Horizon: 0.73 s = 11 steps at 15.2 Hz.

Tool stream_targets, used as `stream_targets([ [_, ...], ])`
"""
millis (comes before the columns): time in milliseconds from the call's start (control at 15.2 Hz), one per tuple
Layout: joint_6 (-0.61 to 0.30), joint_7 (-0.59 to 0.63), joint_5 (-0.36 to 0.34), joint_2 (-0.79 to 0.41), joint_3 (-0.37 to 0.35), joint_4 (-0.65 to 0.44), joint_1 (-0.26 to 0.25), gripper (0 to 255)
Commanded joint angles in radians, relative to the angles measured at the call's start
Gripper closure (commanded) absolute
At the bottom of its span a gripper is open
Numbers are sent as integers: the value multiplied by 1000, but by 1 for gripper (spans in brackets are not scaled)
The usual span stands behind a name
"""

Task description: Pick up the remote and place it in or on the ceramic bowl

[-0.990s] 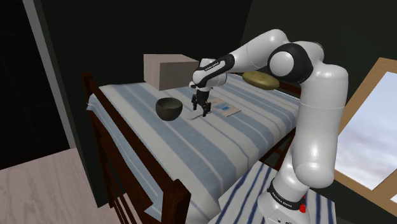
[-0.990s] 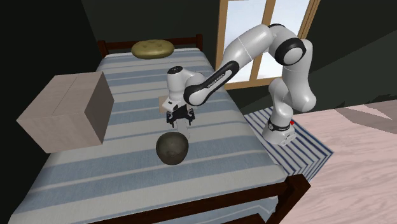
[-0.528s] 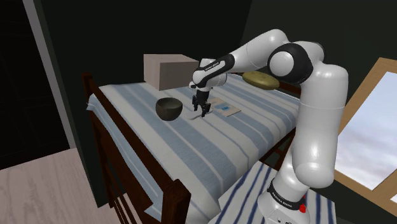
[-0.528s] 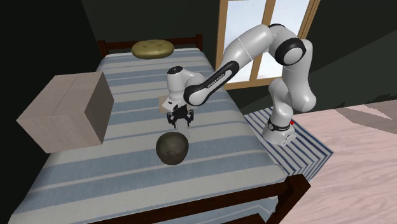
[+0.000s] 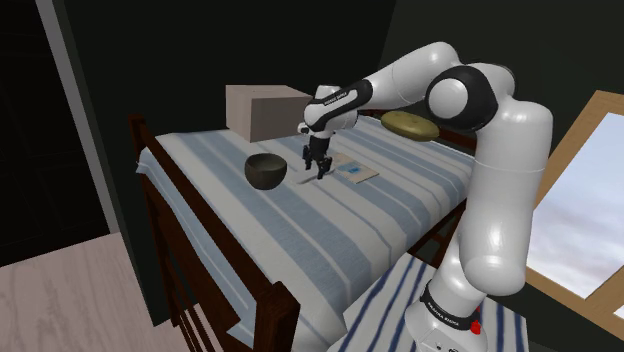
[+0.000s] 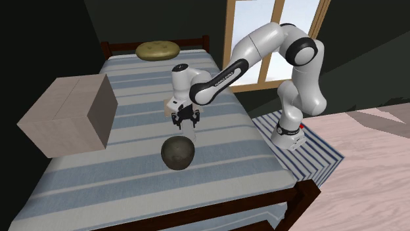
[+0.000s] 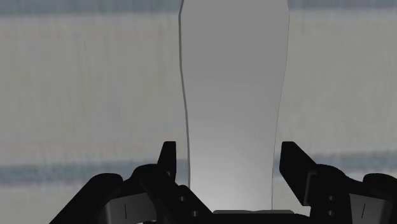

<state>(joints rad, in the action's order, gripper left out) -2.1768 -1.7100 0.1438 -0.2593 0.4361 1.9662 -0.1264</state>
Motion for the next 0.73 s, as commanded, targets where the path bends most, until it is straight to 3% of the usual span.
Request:
stream_targets([
  [0, 22, 7, -10, 17, 3, -7, -3, 255],
  [660, 141, 31, -45, 76, 12, -74, -11, 255],
])
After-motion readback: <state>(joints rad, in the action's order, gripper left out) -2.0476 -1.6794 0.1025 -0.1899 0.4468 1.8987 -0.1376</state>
